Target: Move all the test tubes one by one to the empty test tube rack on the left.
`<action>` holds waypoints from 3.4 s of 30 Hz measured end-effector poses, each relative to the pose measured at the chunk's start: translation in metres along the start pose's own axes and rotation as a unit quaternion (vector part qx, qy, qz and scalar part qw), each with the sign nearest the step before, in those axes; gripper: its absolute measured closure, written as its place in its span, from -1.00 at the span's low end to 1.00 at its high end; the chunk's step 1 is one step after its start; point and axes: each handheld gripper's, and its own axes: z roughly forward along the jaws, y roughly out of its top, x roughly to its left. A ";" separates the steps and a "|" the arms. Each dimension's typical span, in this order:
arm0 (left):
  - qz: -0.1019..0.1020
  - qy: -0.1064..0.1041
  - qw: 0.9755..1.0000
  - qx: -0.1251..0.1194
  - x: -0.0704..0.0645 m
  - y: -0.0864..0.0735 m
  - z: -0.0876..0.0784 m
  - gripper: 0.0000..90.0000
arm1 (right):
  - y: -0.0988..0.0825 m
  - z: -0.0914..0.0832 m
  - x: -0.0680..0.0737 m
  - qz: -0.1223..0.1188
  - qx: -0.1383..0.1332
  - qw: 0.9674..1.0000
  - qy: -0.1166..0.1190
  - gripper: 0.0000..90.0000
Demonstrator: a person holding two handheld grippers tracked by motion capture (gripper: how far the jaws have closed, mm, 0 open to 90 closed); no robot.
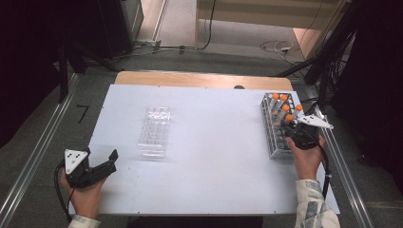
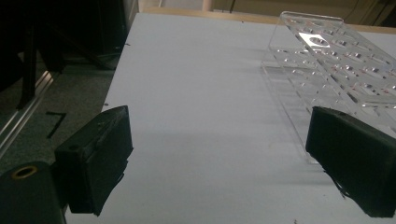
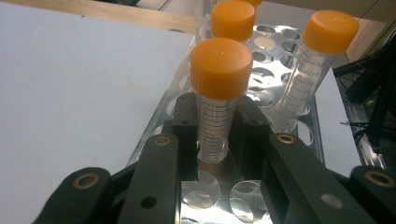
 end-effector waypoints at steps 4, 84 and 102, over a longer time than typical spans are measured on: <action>0.000 -0.002 1.000 0.004 0.000 0.000 0.001 -0.84 | 0.009 -0.013 -0.001 0.002 -0.024 1.000 0.002 0.59; 0.117 -0.303 0.946 -0.013 -0.184 0.044 0.018 -0.20 | 0.005 -0.019 0.237 -0.187 0.011 0.937 0.294 0.60; 0.154 -0.314 0.937 0.008 -0.194 0.036 0.024 0.38 | 0.001 -0.017 0.248 -0.191 0.021 0.932 0.306 0.60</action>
